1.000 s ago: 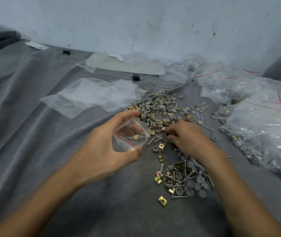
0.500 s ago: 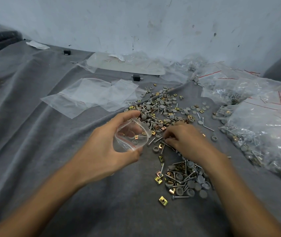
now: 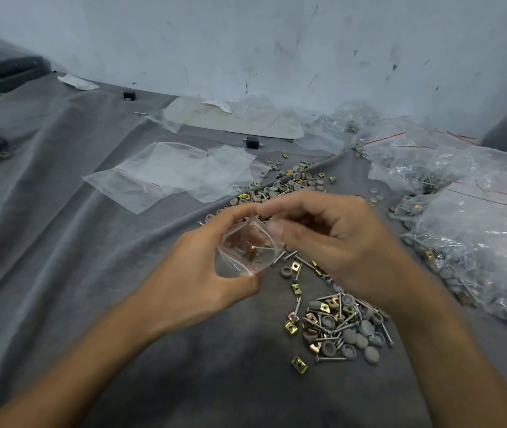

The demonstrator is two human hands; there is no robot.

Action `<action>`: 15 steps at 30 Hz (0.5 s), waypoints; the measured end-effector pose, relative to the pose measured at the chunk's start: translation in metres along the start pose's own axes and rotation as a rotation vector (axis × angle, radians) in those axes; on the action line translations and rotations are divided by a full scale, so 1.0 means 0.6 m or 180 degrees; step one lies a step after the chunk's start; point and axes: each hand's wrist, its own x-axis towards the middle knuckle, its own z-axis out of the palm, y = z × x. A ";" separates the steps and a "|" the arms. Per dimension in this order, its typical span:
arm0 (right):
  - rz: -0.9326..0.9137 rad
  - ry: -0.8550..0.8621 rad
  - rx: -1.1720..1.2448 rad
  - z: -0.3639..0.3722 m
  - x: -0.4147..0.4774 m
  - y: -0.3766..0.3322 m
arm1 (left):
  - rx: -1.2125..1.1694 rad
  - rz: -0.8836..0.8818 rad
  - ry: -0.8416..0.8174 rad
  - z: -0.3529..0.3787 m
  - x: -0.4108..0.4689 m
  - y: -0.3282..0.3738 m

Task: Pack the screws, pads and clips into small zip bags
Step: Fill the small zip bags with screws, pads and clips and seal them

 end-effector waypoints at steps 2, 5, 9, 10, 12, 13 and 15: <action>0.0144 0.0460 -0.0300 -0.018 0.007 0.024 | 0.0021 -0.0024 0.0000 -0.002 -0.001 0.000; 0.0760 0.0679 -0.1213 -0.047 0.022 0.089 | 0.0019 -0.0073 -0.0025 -0.003 -0.002 -0.001; 0.1392 -0.0216 -0.2216 -0.041 0.028 0.169 | 0.0039 -0.0066 -0.0031 -0.002 -0.002 0.001; 0.1422 -0.0362 -0.2327 -0.037 0.028 0.181 | 0.0038 -0.0065 -0.0028 -0.002 -0.002 0.001; 0.1381 -0.0382 -0.2446 -0.033 0.027 0.199 | 0.0041 -0.0073 -0.0030 -0.001 -0.002 0.000; 0.1332 -0.0310 -0.2475 -0.031 0.026 0.205 | 0.0041 -0.0079 -0.0042 -0.002 -0.002 -0.001; 0.1249 -0.0214 -0.2532 -0.026 0.024 0.212 | 0.0039 -0.0083 -0.0074 -0.002 -0.003 -0.001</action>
